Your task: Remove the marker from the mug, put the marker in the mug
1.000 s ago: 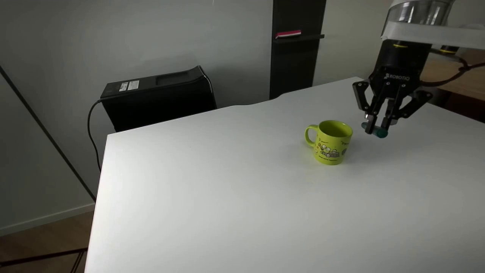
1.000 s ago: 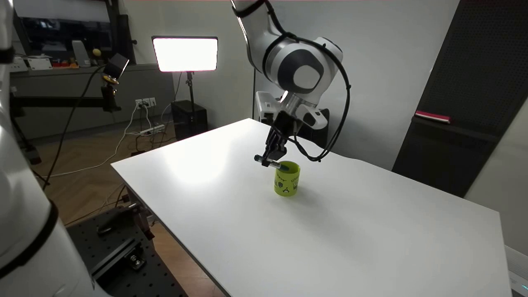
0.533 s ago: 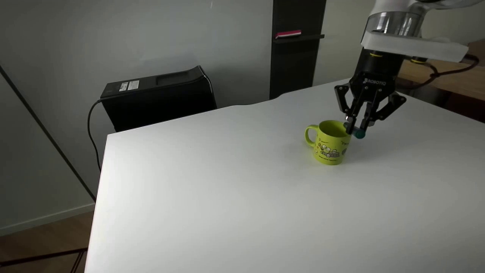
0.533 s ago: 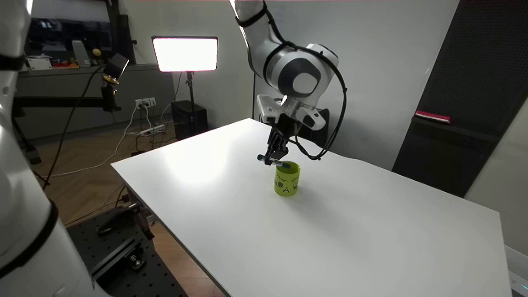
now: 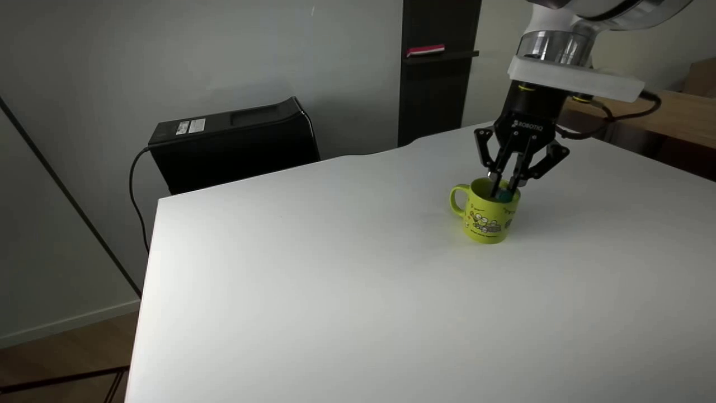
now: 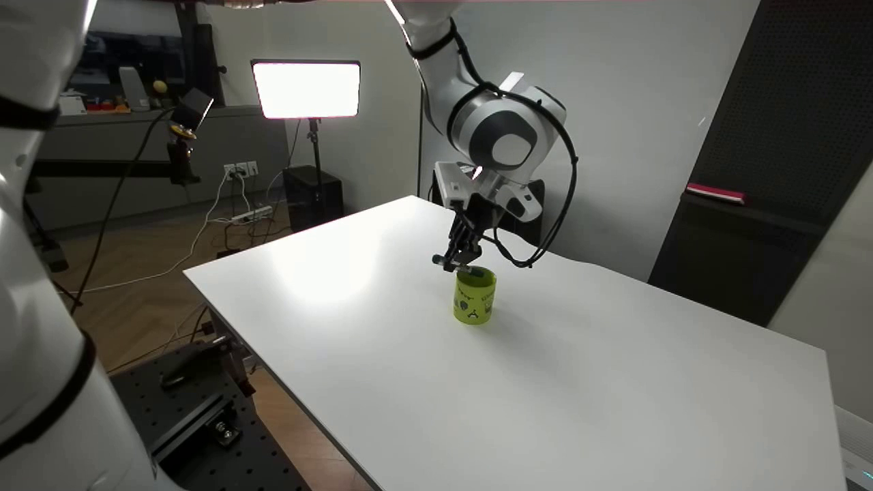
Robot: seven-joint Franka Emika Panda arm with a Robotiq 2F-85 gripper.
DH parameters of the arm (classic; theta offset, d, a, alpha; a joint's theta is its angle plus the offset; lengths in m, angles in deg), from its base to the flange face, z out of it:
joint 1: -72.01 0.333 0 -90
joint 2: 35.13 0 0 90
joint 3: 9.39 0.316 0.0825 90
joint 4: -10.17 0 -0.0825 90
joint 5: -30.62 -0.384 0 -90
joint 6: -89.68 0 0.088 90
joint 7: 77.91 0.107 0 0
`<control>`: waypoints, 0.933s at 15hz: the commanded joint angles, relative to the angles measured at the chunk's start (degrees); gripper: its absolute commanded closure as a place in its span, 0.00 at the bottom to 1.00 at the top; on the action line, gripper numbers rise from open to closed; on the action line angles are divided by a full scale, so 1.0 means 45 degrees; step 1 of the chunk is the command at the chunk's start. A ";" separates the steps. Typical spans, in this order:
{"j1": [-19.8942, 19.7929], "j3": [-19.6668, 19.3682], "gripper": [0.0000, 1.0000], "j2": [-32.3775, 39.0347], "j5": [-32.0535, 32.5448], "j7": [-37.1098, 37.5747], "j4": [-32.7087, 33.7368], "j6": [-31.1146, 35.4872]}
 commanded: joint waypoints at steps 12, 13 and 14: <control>-0.0008 -0.0131 0.27 0.0401 -0.0212 0.0154 0.0838 -0.0226; 0.0074 -0.0148 0.20 0.0194 -0.0014 0.0168 0.0740 -0.0171; 0.0187 -0.0178 0.12 -0.0060 0.0223 0.0204 0.0630 -0.0110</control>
